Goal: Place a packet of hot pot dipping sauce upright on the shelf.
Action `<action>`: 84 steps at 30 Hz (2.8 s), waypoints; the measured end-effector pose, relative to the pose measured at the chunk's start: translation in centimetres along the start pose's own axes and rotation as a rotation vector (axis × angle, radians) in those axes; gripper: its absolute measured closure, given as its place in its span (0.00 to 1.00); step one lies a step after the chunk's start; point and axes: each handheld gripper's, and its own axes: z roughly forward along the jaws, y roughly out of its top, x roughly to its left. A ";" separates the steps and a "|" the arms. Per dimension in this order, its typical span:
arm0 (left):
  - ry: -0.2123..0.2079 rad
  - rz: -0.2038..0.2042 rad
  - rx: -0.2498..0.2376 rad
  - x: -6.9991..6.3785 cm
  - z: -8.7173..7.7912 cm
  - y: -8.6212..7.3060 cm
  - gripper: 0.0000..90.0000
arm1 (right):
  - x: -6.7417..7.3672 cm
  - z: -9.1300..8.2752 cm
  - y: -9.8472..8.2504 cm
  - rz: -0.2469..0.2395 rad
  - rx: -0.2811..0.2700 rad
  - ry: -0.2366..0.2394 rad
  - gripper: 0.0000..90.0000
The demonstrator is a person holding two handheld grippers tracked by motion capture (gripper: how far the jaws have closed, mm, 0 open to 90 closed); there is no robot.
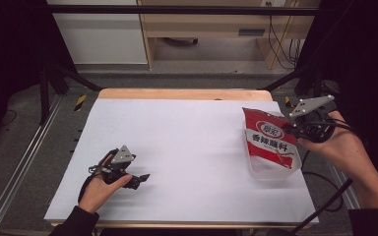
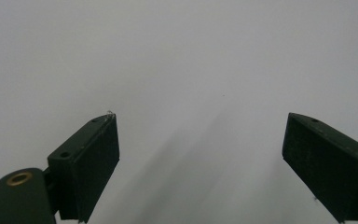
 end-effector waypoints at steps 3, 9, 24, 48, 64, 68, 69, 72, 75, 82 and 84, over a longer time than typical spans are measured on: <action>0.000 0.002 0.001 -0.1 0.1 0.0 0.12 | 0.1 0.0 -0.8 0.031 -0.025 -0.002 1.00; 0.000 0.004 0.002 -0.2 0.1 0.0 0.12 | 0.0 -0.6 -2.2 0.061 -0.016 -0.003 0.99; -0.003 0.005 0.009 -0.3 0.2 0.0 0.12 | -0.6 -0.5 -4.6 0.127 0.037 0.008 0.95; -0.004 0.004 0.009 -0.2 0.2 0.0 0.12 | -0.5 0.4 -3.0 0.162 -0.003 -0.066 0.35; 0.000 0.005 0.004 -0.1 0.0 0.0 0.12 | 1.6 -0.6 2.8 0.132 -0.110 -0.160 0.18; 0.002 0.002 0.002 -0.1 0.0 0.0 0.12 | 2.4 -0.5 4.5 0.129 -0.133 -0.166 0.18; 0.003 0.003 0.002 -0.1 0.0 0.0 0.12 | 2.7 -0.4 5.0 0.129 -0.139 -0.169 0.18; 0.002 0.004 0.000 -0.1 -0.1 0.0 0.12 | 3.8 0.0 6.3 0.118 -0.150 -0.185 0.18; 0.003 0.004 0.000 -0.1 -0.1 0.0 0.12 | 4.5 0.4 7.6 0.125 -0.179 -0.181 0.18; 0.004 0.001 -0.004 0.0 -0.3 0.0 0.12 | 5.6 1.2 10.5 0.156 -0.268 -0.187 0.18; 0.006 0.000 -0.005 0.1 -0.3 0.0 0.12 | 5.7 1.4 11.2 0.171 -0.288 -0.184 0.18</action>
